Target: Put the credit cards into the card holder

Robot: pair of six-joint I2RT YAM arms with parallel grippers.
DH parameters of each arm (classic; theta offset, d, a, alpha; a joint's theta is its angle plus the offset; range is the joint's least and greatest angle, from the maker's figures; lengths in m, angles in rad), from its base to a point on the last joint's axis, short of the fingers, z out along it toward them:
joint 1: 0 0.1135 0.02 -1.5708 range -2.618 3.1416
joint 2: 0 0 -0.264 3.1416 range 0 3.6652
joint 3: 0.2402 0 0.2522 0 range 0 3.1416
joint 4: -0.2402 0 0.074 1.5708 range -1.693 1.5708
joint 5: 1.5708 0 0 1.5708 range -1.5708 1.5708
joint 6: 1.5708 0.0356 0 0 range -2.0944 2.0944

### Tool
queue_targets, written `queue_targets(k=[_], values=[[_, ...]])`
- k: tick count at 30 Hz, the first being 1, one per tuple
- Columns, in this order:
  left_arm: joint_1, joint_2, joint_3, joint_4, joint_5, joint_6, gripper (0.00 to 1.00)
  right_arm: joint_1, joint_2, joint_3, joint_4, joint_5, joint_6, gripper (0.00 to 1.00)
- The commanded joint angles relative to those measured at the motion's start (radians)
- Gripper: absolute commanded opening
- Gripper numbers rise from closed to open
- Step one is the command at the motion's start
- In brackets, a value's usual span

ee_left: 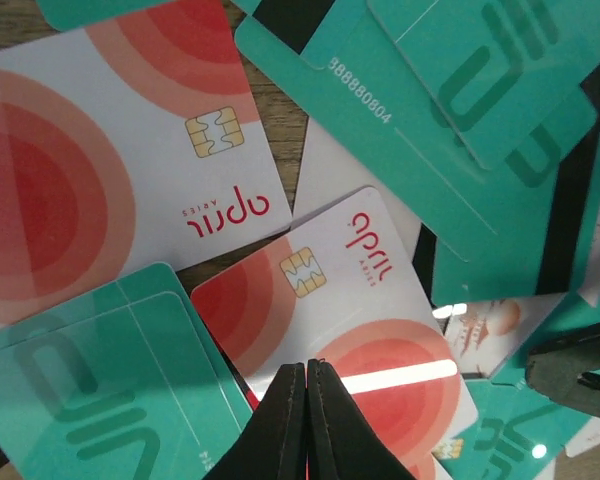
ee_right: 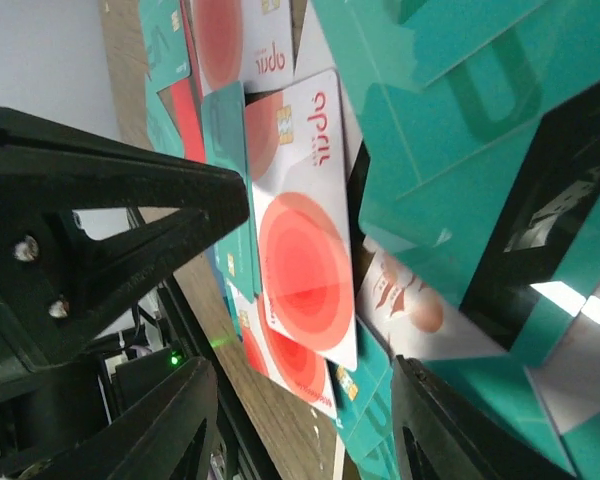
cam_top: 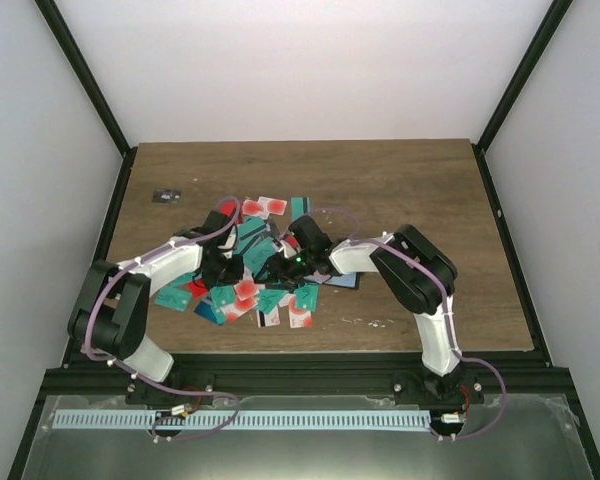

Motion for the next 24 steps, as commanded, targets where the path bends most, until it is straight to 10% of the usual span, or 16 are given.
queue_targets(k=[1, 24], values=[[0.007, 0.046, -0.023, 0.046, 0.009, 0.033, 0.04, 0.004, 0.036, 0.076, -0.029, 0.000, 0.002, 0.50], [0.007, 0.091, -0.077, 0.035, 0.028, -0.052, 0.04, 0.036, 0.143, 0.175, -0.084, -0.063, 0.107, 0.48]])
